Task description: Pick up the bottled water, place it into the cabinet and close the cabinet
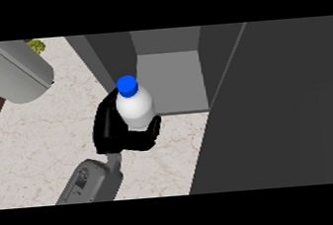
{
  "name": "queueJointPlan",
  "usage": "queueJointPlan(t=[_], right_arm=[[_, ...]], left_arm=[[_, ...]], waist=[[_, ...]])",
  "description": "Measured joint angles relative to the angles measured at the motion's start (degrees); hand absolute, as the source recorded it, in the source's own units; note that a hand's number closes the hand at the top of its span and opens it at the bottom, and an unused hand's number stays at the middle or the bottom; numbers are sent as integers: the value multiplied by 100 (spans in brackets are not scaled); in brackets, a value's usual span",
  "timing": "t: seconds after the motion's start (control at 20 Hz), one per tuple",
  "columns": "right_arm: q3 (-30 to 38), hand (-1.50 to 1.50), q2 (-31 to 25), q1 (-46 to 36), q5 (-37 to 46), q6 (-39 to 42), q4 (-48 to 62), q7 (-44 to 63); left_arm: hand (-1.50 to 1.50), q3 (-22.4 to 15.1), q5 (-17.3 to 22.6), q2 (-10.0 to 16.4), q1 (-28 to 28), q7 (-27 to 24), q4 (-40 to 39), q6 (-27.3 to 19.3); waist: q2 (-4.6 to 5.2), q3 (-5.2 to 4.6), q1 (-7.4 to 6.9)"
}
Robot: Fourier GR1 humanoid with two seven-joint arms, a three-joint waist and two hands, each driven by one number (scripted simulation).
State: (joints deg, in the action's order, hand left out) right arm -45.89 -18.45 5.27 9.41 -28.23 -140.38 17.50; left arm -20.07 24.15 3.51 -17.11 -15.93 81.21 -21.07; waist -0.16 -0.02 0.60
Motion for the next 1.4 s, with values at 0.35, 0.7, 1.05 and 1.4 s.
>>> queueJointPlan(t=[0.35, 0.7, 1.05, 1.4], right_arm=[[-15, -150, -96, 82, -17, 2, 44, -188], [105, -150, -173, 219, -59, 22, 7, -423], [145, -150, -261, 247, -107, 68, -60, -397], [132, -150, -280, 324, -183, 77, -65, -542]], left_arm=[[150, 155, -308, -269, -961, 139, -645, -563], [150, 413, -402, -284, -1940, 126, -1731, -760], [150, 669, -608, -246, -2743, 130, -2845, -857], [150, 980, -676, -317, -3596, -205, -4162, -1028]], waist=[[7, 1, 33], [18, 2, 46], [24, 0, 73], [33, -1, 126]])
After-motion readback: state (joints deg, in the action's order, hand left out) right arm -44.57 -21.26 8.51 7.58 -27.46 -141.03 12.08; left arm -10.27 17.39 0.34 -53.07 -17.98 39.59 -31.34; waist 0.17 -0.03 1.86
